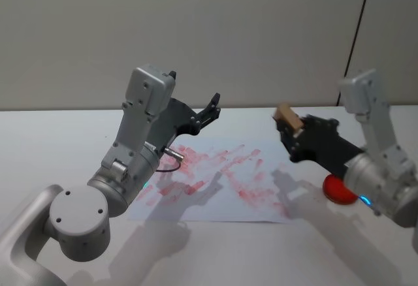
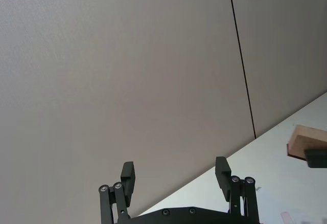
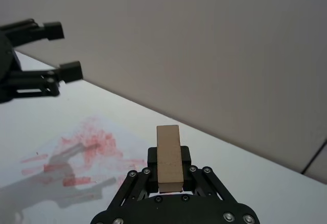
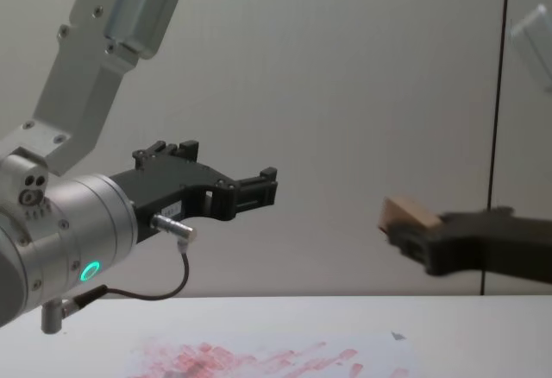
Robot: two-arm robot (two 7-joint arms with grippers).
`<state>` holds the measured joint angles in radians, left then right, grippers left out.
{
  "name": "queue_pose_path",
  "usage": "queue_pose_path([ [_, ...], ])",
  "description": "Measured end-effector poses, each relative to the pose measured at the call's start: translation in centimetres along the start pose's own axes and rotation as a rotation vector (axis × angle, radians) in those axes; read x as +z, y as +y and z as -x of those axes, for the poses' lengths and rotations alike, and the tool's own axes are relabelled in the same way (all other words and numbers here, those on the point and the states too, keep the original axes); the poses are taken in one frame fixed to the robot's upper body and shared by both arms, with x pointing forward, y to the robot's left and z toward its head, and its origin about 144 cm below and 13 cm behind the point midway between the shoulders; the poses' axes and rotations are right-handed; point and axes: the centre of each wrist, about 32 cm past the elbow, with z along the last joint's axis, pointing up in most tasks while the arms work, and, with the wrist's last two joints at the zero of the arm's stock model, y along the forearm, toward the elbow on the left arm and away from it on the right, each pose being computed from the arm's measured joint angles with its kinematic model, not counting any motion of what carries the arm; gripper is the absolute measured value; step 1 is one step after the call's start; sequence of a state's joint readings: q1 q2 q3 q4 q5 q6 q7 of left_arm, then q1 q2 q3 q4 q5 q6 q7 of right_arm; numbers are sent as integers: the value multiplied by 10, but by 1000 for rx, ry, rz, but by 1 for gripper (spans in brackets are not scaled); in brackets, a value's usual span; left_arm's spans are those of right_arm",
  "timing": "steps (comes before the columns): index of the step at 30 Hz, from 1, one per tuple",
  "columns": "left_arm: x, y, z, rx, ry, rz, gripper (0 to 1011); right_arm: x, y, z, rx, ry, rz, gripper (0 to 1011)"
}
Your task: Use the one hand to pick up the stamp and affix it onto the A4 paper.
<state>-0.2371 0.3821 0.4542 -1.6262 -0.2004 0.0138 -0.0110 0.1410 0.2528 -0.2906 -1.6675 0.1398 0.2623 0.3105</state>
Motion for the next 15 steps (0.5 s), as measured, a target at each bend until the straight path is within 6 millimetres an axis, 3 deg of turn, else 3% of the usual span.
queue_pose_path([
  [15,0,0,0,0,0,0,1001,-26,-28,-12,-111,8,169,234],
])
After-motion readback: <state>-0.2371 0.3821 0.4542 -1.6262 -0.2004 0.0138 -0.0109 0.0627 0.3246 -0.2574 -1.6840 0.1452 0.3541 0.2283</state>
